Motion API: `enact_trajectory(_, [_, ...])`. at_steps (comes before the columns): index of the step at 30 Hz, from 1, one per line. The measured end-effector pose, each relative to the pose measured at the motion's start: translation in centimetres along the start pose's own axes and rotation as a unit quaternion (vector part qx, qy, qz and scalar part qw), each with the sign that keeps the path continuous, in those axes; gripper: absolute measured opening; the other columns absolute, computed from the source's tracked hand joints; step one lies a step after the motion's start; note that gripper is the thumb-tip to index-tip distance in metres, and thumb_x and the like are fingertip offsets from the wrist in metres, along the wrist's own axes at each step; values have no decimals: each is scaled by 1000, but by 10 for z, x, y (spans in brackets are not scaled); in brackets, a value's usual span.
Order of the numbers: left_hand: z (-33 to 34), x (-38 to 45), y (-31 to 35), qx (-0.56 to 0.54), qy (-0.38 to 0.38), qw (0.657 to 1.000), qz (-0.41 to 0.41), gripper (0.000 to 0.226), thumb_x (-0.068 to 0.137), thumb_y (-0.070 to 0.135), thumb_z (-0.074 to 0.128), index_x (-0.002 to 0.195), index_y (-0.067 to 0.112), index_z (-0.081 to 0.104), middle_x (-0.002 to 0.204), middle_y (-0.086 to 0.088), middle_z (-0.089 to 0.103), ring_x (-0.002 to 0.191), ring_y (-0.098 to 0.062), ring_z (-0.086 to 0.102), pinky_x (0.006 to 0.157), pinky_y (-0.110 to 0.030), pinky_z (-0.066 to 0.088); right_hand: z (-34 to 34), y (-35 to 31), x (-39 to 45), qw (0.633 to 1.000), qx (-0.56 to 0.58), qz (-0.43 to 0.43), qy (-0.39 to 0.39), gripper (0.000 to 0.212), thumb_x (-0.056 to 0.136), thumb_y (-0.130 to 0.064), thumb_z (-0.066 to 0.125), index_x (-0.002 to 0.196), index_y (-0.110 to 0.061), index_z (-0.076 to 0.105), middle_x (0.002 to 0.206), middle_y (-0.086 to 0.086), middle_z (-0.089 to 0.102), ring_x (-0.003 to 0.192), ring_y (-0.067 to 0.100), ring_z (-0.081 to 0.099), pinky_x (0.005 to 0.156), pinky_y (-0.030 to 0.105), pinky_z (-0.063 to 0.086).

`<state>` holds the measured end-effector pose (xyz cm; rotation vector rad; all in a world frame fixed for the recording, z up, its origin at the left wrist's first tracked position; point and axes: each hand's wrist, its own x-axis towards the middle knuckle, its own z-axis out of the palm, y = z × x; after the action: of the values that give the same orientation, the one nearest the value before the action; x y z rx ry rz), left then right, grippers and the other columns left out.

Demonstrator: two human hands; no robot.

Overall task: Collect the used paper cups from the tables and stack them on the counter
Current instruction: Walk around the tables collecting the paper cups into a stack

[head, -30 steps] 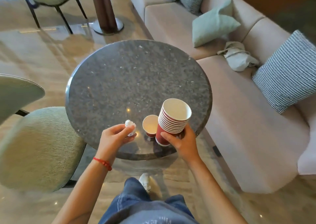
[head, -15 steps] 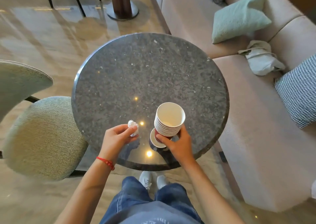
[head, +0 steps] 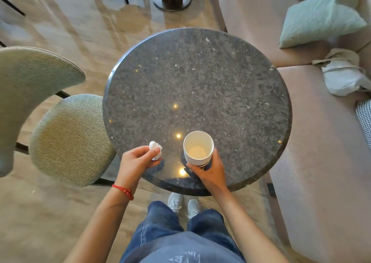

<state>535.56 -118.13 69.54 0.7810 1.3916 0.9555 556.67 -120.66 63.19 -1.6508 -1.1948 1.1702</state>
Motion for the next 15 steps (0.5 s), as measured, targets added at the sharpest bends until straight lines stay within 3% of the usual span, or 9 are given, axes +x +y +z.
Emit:
enact_trajectory(2, [-1,-3,-1,-14,6,1000,-2,38,54,48,77,79,20,76,78,-4,74,82,-20,70,71,-24,56,1,5,0,1000,1,10,-2,82,55,-56,79,124,-50,36,124,-20,51,115,-11,47,84,3,40])
enact_trajectory(5, [-2,-6,0,-17,15,1000,-1,37,54,47,77,78,19,76,78,-5,74,82,-22,71,71,-23,56,4,15,1,1000,3,27,-1,95,52,-54,83,132,-33,36,127,-11,53,117,2,50,89,8,38])
enact_trajectory(9, [-2,-9,2,-33,29,999,-3,24,60,37,75,74,17,76,75,-5,74,80,-22,71,68,-21,56,10,18,4,1000,-11,20,16,84,57,-33,88,123,-39,36,120,-13,53,109,-2,51,85,2,37])
enact_trajectory(15, [1,-16,3,-52,53,997,-10,5,76,14,70,74,13,75,72,-4,73,76,-19,70,61,-17,53,8,9,7,1000,2,20,2,65,57,-48,79,110,-43,42,109,-27,54,101,-12,54,75,0,42])
